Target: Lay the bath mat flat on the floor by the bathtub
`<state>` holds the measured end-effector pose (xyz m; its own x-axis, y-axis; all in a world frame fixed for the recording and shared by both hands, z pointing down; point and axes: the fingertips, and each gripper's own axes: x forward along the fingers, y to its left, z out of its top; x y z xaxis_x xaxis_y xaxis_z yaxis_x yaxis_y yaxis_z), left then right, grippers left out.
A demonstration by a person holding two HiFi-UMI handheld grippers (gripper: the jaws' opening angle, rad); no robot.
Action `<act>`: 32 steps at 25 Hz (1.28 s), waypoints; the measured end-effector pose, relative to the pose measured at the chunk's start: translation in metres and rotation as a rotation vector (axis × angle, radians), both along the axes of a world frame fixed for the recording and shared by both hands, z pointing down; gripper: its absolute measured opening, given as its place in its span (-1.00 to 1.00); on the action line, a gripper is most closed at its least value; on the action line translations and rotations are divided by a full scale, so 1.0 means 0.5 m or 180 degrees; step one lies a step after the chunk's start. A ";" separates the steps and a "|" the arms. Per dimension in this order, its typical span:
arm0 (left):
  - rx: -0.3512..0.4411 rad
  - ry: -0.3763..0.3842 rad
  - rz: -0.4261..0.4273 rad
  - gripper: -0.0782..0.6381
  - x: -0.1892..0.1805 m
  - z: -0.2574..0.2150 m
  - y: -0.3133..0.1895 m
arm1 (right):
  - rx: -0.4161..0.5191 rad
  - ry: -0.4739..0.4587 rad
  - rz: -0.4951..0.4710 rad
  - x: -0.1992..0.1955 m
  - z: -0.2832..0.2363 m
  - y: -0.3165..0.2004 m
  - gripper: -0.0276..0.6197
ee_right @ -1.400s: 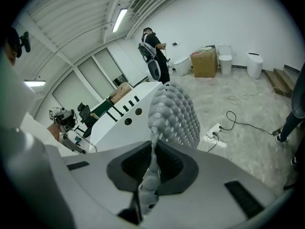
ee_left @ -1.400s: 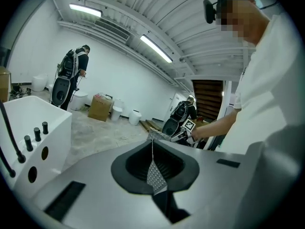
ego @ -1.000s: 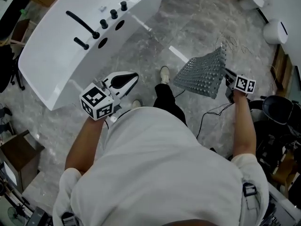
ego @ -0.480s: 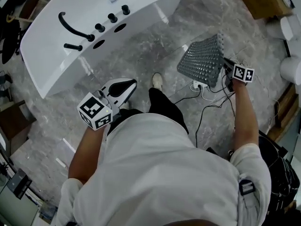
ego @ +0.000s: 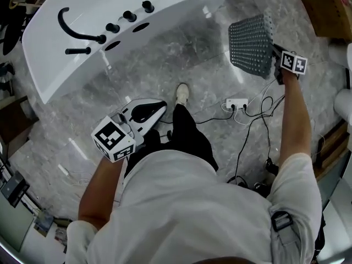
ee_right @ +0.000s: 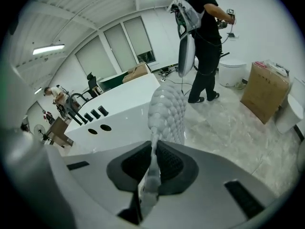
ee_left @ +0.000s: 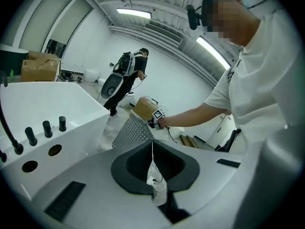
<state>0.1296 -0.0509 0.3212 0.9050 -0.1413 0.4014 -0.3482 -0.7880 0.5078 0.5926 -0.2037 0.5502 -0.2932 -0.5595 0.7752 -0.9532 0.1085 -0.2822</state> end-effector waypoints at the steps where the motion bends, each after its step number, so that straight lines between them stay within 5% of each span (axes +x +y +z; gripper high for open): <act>1: -0.0025 0.0002 -0.0030 -0.73 0.003 0.008 -0.005 | -0.0009 0.0058 -0.0043 -0.003 0.016 -0.029 -0.79; 7: -0.0181 0.0026 -0.0220 -0.73 -0.015 0.062 -0.020 | -0.0124 0.0346 -0.0319 -0.099 0.146 -0.153 -0.79; 14: -0.0439 0.0079 -0.0537 -0.73 -0.070 0.160 -0.022 | -0.0265 0.0263 -0.0655 -0.334 0.334 -0.209 -0.79; 26: -0.0555 0.0293 -0.0981 -0.73 -0.210 0.275 -0.009 | -0.0591 0.0031 -0.1041 -0.749 0.570 -0.115 -0.78; 32: -0.0693 0.0209 -0.1166 -0.73 -0.306 0.331 0.039 | -0.0742 -0.0061 -0.1333 -0.953 0.666 -0.049 -0.77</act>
